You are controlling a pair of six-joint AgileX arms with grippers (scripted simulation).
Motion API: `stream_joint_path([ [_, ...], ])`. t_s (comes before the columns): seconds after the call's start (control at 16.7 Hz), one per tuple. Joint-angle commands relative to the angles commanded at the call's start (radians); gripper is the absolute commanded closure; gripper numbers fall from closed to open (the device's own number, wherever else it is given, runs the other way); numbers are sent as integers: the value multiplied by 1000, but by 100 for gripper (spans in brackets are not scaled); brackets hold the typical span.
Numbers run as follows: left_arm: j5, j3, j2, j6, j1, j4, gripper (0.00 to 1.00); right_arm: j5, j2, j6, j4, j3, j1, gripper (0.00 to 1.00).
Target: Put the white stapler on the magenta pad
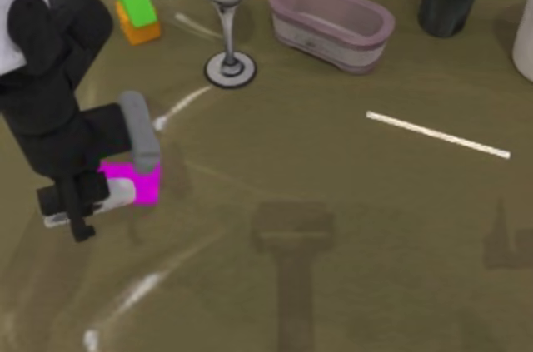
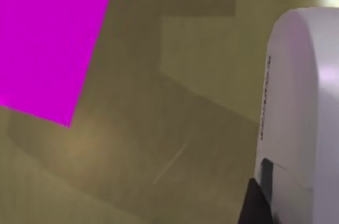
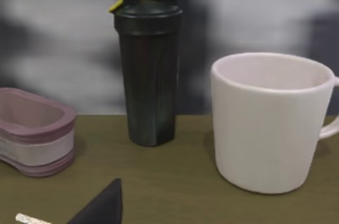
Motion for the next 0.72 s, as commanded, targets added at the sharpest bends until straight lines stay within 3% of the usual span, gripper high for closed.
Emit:
stream_joint_path([
  [0.3,1,108,83,-306,1,-44,100,0,0,0,0,0,0,0],
  [0.72,0,276,230,-1057,22,-128,100,0,0,0,0,0,0,0],
])
